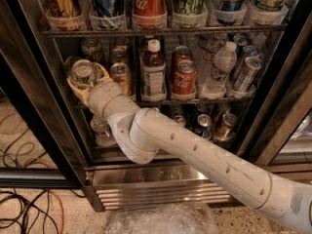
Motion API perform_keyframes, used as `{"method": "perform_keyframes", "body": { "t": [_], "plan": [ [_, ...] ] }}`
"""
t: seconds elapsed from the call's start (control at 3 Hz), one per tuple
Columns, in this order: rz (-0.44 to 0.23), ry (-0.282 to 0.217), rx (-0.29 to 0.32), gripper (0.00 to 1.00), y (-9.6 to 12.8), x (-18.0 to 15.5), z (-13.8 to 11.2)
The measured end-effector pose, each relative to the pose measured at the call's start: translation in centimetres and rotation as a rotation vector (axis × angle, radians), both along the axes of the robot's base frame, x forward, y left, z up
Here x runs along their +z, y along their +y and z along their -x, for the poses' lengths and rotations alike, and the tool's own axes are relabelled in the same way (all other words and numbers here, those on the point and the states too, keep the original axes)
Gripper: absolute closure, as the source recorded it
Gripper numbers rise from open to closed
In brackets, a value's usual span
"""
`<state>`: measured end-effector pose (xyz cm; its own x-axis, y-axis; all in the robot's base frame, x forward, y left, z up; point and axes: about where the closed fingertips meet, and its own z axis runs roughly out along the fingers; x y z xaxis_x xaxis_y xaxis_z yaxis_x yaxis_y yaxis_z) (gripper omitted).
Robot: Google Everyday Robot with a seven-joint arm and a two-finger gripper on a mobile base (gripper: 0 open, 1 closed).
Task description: Pick 7up can from middle shelf of fridge
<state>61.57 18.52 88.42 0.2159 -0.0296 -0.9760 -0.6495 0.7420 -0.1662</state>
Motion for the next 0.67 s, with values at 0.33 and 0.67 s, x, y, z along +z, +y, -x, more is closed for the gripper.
{"method": "perform_keyframes", "body": {
  "t": [0.33,0.67],
  "plan": [
    [-0.019,-0.051,0.019,1.00,-1.2,1.6,0.8],
    [-0.024,-0.104,0.048,1.00,-3.8,3.6,2.5]
  ]
}}
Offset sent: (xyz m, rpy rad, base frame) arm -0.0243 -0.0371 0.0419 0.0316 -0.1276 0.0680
